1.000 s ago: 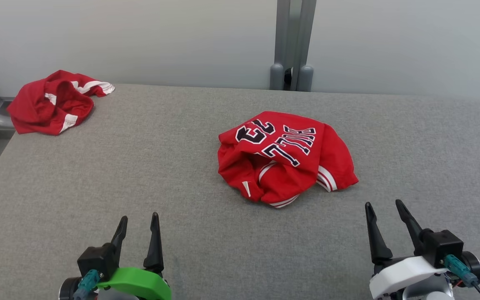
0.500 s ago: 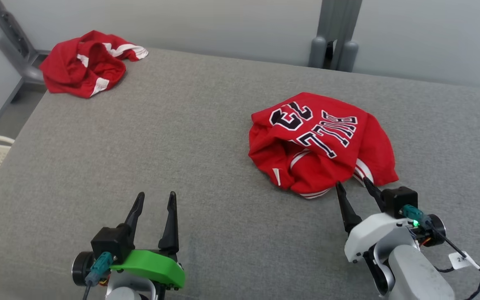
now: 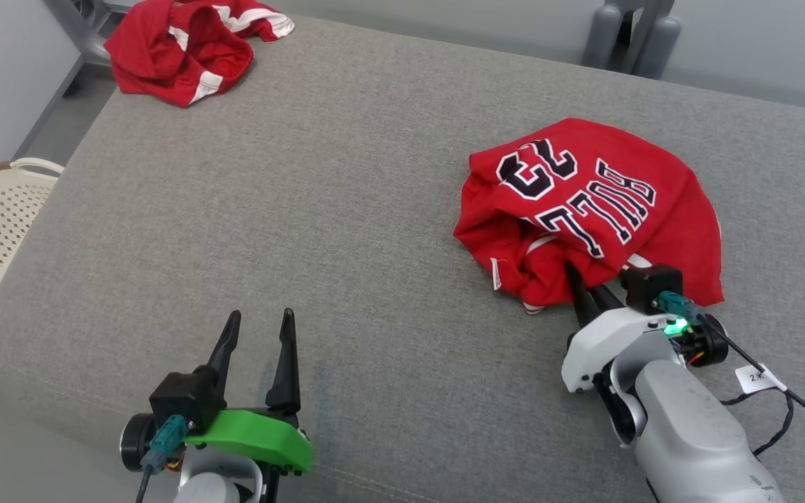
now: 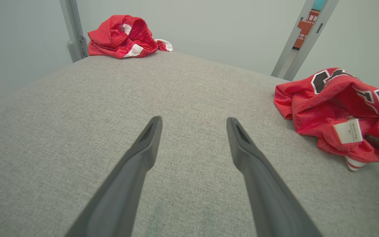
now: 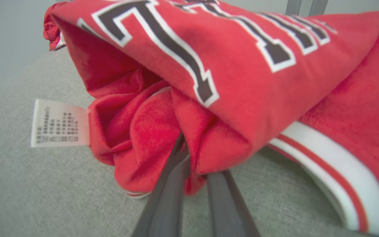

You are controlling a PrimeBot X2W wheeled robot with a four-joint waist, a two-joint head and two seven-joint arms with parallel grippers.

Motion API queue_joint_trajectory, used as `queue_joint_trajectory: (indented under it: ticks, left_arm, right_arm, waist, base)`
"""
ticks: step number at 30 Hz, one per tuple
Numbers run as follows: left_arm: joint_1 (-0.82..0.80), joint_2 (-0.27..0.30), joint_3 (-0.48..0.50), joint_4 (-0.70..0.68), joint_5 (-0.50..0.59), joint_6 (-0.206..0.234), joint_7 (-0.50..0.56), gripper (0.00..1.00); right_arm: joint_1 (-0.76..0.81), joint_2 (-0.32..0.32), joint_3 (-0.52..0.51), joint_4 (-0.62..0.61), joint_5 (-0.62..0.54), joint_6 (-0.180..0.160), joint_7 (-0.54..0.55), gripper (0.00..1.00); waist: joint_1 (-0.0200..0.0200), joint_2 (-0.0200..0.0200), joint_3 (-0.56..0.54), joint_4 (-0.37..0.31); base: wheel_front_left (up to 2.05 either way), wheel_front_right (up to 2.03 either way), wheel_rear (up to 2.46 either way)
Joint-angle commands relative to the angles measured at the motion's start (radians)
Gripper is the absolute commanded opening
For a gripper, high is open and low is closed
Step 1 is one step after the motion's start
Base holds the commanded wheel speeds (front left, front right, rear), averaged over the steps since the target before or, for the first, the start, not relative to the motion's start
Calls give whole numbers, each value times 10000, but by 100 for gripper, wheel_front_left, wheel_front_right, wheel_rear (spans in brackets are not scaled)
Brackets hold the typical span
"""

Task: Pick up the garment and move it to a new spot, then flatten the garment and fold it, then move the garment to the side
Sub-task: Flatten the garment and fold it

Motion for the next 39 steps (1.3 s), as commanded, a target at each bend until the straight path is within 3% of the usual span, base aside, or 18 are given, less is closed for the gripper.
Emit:
queue_joint_trajectory:
  ticks: [1,5,12,16,22,30,31,32,33,34,39]
  left_arm:
    - [-1,0,20,-11,102,24,-8,100]
    - [119,3,46,-55,65,63,-8,100]
    - [272,5,-16,-130,-106,160,-8,100]
    - [233,5,-105,-172,-184,196,-8,100]
    - [96,10,-217,-205,-232,211,-9,100]
    - [65,8,-84,-186,-166,207,-8,100]
    - [47,8,-58,-179,-150,203,-8,100]
    - [36,8,-43,-173,-139,200,-8,100]
    - [31,8,-23,-159,-123,196,-8,100]
    - [23,8,-15,-155,-107,195,-9,100]
    - [112,8,17,-127,-76,185,-9,100]
  right_arm:
    - [-96,-62,-152,-282,-437,-12,-41,0]
    - [255,-151,-443,-1247,-1517,-14,-37,0]
    - [697,-1061,-1268,-3248,-3568,-14,460,0]
    - [1021,-1726,-1544,-4286,-4057,-15,1087,0]
    - [1771,-2530,-1559,-4884,-4290,-15,1812,0]
    - [2744,-2728,-2197,-4438,-4027,-15,2104,0]
    - [2793,-2673,-2299,-4324,-4036,-15,2035,12]
    - [2851,-2624,-2372,-4226,-4059,-15,1986,38]
    - [2908,-2511,-2494,-4128,-4045,-15,1901,84]
    - [2937,-2423,-2583,-4043,-4031,-15,1819,100]
    - [3125,-1724,-3244,-3798,-4014,-15,1361,100]
  waist:
    - [0,0,-89,-248]
    - [0,0,-222,-723]
    - [0,0,-391,-1482]
    - [0,0,-384,-1638]
    - [0,0,-261,-1563]
    - [0,0,-122,-1469]
    - [0,0,-113,-1478]
    - [0,0,-113,-1487]
    - [0,0,-117,-1500]
    - [0,0,-123,-1512]
    - [0,0,-283,-1660]
  base:
    - [0,0,0]
    - [0,0,0]
    - [0,0,0]
    - [0,0,0]
    - [0,0,0]
    - [0,0,0]
    - [0,0,0]
    - [0,0,0]
    - [0,0,0]
    - [0,0,0]
    - [0,0,0]
